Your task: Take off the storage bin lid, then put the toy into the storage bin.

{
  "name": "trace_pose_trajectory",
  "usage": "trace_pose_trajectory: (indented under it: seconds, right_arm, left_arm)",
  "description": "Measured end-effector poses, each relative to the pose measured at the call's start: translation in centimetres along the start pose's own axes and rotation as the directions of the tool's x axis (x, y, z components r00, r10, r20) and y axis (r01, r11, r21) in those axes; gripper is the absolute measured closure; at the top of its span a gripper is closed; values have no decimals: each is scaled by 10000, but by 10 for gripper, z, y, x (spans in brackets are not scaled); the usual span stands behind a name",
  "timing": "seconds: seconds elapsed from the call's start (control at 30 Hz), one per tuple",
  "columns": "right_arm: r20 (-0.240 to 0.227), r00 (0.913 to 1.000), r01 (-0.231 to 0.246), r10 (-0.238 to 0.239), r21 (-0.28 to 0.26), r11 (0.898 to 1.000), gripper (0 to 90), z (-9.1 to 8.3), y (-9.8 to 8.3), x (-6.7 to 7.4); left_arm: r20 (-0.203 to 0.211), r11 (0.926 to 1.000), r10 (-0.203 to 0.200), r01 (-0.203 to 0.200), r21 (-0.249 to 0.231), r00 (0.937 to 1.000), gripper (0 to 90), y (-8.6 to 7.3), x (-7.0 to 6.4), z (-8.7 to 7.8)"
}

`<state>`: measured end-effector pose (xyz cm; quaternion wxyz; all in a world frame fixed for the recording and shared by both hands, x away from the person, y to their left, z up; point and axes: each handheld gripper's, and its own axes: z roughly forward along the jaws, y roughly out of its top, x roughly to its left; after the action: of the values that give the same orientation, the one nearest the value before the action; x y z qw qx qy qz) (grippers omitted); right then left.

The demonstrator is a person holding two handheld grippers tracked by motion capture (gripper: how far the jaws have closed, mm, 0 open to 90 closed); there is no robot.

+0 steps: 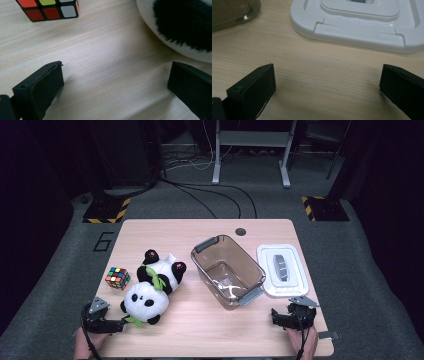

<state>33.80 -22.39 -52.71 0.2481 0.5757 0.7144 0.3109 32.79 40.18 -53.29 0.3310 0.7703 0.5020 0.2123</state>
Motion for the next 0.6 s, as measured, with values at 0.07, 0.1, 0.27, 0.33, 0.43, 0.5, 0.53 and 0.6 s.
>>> trace_pose_trajectory:
  seconds: [0.07,0.1,0.27,0.33,0.43,0.5,0.53,0.6]
  right_arm:
    - [-32,10000,22,-22,32,10000,0,1,0,0]
    - [-35,10000,48,-48,68,10000,0,1,0,0]
    - [-102,9999,-7,8,54,10000,1,1,-1,-1]
    - [-141,9999,-72,72,-3,10000,1,1,-1,-2]
    - [-164,9998,-90,90,-28,10000,2,1,-2,-2]
    - [-173,9998,-138,138,19,9999,2,1,-1,-2]
    - [-180,9998,-126,126,4,9999,3,1,-1,-2]
    - [-204,9997,-104,104,31,9999,3,2,-1,-2]
  left_arm:
    - [-5,10000,1,-1,-2,10000,0,0,0,0]
    - [-4,10000,4,-4,0,10000,0,0,0,0]
    - [-2,10000,3,-3,2,10000,0,0,0,0]
    - [-6,10000,1,-1,-1,10000,0,0,0,0]
    - [-5,10000,0,0,2,10000,0,0,0,0]
    - [2,10000,5,-5,8,10000,0,0,0,0]
    - [-5,10000,2,-2,12,10000,0,0,0,0]
    - [27,10000,31,-31,20,10000,0,0,-1,-1]
